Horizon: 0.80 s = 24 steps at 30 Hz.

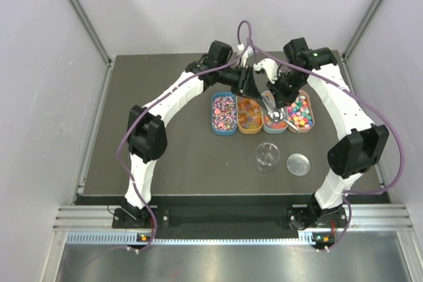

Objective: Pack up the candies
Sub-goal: Pick up the spatula from the center of the board.

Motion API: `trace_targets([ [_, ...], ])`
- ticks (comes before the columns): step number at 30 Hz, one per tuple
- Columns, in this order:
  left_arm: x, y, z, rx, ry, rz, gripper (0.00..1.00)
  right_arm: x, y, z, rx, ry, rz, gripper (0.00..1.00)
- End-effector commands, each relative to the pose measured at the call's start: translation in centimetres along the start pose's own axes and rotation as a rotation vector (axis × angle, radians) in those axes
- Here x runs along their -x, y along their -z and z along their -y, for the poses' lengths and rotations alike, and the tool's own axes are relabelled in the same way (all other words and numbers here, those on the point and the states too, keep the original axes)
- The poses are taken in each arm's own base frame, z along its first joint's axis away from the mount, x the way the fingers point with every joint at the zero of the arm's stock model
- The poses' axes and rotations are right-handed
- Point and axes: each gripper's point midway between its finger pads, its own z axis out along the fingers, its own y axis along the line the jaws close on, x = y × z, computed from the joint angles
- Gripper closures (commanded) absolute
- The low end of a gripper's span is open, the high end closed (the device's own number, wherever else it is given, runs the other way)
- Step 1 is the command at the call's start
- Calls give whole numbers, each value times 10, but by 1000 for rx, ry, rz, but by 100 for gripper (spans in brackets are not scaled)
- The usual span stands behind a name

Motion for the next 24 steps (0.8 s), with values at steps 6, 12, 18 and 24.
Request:
trace_targets([
  [6, 6, -9, 3, -35, -57, 4, 100, 26, 4, -7, -15, 80, 46, 100],
  [12, 3, -2, 10, -68, -47, -12, 100, 28, 19, 0, -93, 75, 66, 100],
  [18, 23, 29, 18, -166, 7, 51, 100, 29, 77, -17, -148, 118, 215, 47],
  [24, 44, 88, 34, -371, 84, 71, 100, 32, 128, -29, -275, 95, 451, 15],
])
